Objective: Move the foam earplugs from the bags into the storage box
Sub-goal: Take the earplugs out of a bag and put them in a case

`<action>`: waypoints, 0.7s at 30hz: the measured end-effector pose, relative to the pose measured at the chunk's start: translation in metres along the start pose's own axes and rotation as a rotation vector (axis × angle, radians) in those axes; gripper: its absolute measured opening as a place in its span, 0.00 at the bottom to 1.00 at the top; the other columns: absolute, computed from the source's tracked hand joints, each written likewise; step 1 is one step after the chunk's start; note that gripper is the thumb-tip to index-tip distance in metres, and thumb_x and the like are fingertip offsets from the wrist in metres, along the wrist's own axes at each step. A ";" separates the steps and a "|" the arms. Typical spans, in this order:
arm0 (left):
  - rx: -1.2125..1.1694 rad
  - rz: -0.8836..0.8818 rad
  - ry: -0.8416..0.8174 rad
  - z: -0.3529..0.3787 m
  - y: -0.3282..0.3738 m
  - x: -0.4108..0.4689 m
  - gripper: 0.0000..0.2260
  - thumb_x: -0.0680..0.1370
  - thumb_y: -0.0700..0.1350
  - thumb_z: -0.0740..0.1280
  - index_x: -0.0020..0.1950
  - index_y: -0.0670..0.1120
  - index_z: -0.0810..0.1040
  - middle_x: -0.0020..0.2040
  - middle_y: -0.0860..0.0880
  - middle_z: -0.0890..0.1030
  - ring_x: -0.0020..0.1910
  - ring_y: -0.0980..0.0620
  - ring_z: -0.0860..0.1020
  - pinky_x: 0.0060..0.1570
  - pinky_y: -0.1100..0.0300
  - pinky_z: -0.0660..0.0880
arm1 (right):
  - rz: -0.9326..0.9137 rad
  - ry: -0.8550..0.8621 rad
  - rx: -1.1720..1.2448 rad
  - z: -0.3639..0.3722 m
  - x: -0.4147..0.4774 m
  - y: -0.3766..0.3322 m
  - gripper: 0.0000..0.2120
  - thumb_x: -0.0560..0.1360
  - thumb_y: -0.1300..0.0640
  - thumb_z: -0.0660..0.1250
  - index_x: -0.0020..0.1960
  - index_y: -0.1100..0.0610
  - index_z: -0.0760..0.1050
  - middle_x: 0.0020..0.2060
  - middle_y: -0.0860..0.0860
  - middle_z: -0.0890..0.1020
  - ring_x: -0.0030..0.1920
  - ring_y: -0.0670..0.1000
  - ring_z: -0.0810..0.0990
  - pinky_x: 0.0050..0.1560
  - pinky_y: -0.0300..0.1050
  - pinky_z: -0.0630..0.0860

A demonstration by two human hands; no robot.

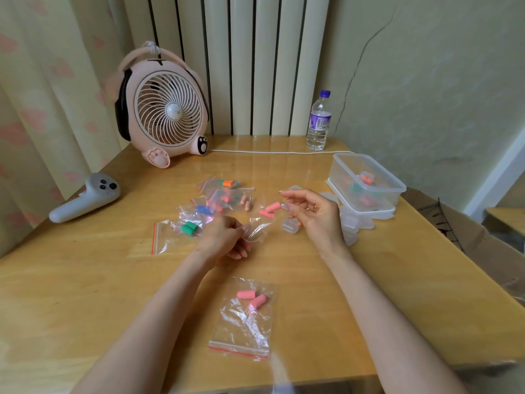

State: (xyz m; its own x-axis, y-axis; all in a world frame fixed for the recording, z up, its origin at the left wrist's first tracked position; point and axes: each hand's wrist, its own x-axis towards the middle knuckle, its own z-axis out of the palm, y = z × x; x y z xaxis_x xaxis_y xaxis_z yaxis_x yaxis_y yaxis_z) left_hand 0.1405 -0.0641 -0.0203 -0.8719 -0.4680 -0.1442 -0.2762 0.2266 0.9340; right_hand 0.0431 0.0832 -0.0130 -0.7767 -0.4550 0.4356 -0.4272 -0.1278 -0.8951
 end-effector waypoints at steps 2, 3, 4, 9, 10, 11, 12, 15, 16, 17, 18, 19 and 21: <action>0.012 0.004 0.006 0.000 -0.001 0.000 0.11 0.80 0.39 0.60 0.37 0.40 0.69 0.20 0.50 0.76 0.18 0.57 0.73 0.19 0.67 0.70 | 0.008 0.023 -0.024 -0.001 0.000 0.002 0.12 0.71 0.68 0.69 0.41 0.51 0.80 0.36 0.50 0.81 0.32 0.40 0.75 0.33 0.34 0.71; 0.015 0.006 0.005 0.000 -0.001 0.000 0.11 0.80 0.39 0.60 0.37 0.40 0.69 0.20 0.50 0.76 0.18 0.57 0.73 0.19 0.67 0.70 | 0.006 0.038 -0.032 -0.001 0.000 0.003 0.12 0.71 0.68 0.69 0.38 0.51 0.80 0.35 0.52 0.82 0.32 0.41 0.74 0.33 0.35 0.71; 0.017 0.009 0.000 0.000 -0.001 0.000 0.11 0.80 0.39 0.61 0.37 0.41 0.69 0.21 0.50 0.76 0.18 0.57 0.73 0.19 0.67 0.70 | 0.005 0.057 -0.033 -0.001 0.001 0.004 0.13 0.71 0.68 0.68 0.36 0.51 0.79 0.35 0.54 0.82 0.32 0.42 0.74 0.34 0.36 0.71; 0.026 0.027 -0.023 0.000 0.001 0.000 0.13 0.80 0.40 0.61 0.35 0.41 0.69 0.24 0.48 0.77 0.19 0.56 0.74 0.20 0.66 0.71 | -0.032 0.120 -0.009 -0.003 0.002 0.003 0.13 0.70 0.70 0.68 0.35 0.53 0.78 0.33 0.46 0.77 0.31 0.41 0.72 0.35 0.33 0.68; 0.028 0.030 -0.017 0.000 0.000 0.000 0.13 0.80 0.40 0.61 0.35 0.41 0.69 0.24 0.47 0.77 0.19 0.56 0.74 0.20 0.66 0.71 | -0.030 0.094 -0.013 -0.003 0.002 0.003 0.13 0.70 0.70 0.69 0.36 0.52 0.79 0.33 0.46 0.77 0.32 0.41 0.73 0.35 0.33 0.68; 0.026 0.031 -0.014 0.000 -0.001 0.001 0.13 0.80 0.40 0.61 0.35 0.41 0.69 0.24 0.47 0.77 0.19 0.56 0.74 0.20 0.66 0.70 | -0.022 0.056 -0.018 -0.003 0.002 0.003 0.13 0.71 0.70 0.68 0.38 0.52 0.80 0.34 0.46 0.78 0.33 0.41 0.74 0.34 0.33 0.70; 0.024 0.031 -0.013 0.000 -0.001 0.001 0.13 0.80 0.40 0.61 0.35 0.41 0.70 0.24 0.48 0.77 0.19 0.56 0.74 0.20 0.66 0.70 | -0.013 0.018 -0.020 -0.002 0.002 0.003 0.14 0.71 0.71 0.67 0.41 0.52 0.80 0.35 0.48 0.80 0.35 0.43 0.75 0.34 0.34 0.71; 0.048 0.047 -0.005 0.001 -0.003 0.002 0.14 0.81 0.42 0.60 0.35 0.41 0.70 0.24 0.48 0.77 0.19 0.56 0.74 0.20 0.66 0.70 | 0.005 -0.016 0.020 -0.001 0.001 0.005 0.19 0.72 0.75 0.64 0.48 0.52 0.80 0.38 0.53 0.80 0.39 0.48 0.79 0.35 0.36 0.75; 0.071 0.057 0.005 0.001 -0.003 0.002 0.15 0.81 0.43 0.59 0.35 0.41 0.70 0.25 0.47 0.77 0.18 0.56 0.73 0.19 0.66 0.70 | 0.005 0.002 0.038 -0.001 0.001 0.005 0.20 0.71 0.75 0.64 0.48 0.51 0.80 0.38 0.53 0.79 0.37 0.47 0.79 0.34 0.36 0.76; 0.114 0.072 0.025 0.001 -0.004 0.002 0.15 0.81 0.44 0.59 0.36 0.41 0.70 0.26 0.46 0.77 0.18 0.56 0.72 0.19 0.67 0.69 | 0.003 0.023 0.047 -0.002 0.002 0.005 0.20 0.71 0.75 0.64 0.47 0.51 0.80 0.38 0.52 0.79 0.36 0.45 0.78 0.34 0.36 0.75; 0.175 0.094 0.055 0.001 -0.004 0.003 0.14 0.82 0.45 0.58 0.37 0.41 0.70 0.26 0.45 0.77 0.17 0.57 0.72 0.19 0.67 0.68 | -0.001 0.041 0.043 -0.003 0.002 0.005 0.19 0.71 0.74 0.66 0.47 0.50 0.80 0.38 0.51 0.78 0.35 0.44 0.78 0.34 0.37 0.75; 0.249 0.122 0.093 0.001 -0.005 0.005 0.14 0.82 0.47 0.58 0.39 0.41 0.72 0.27 0.45 0.77 0.18 0.56 0.72 0.21 0.66 0.68 | -0.007 0.052 0.033 -0.003 0.003 0.005 0.18 0.70 0.72 0.67 0.46 0.49 0.80 0.38 0.50 0.78 0.35 0.44 0.77 0.35 0.37 0.75; 0.384 0.182 0.185 0.001 -0.007 0.007 0.14 0.81 0.49 0.58 0.42 0.42 0.76 0.29 0.46 0.77 0.26 0.51 0.75 0.29 0.61 0.69 | -0.020 0.059 0.026 -0.002 0.003 0.005 0.18 0.70 0.72 0.68 0.46 0.49 0.80 0.37 0.50 0.78 0.37 0.44 0.75 0.37 0.36 0.74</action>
State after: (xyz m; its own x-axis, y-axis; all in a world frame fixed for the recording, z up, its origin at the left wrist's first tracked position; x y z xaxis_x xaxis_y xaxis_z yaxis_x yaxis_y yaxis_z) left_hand 0.1358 -0.0687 -0.0283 -0.8428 -0.5279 0.1046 -0.2852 0.6030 0.7450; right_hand 0.0377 0.0834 -0.0158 -0.7944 -0.3990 0.4580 -0.4315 -0.1599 -0.8878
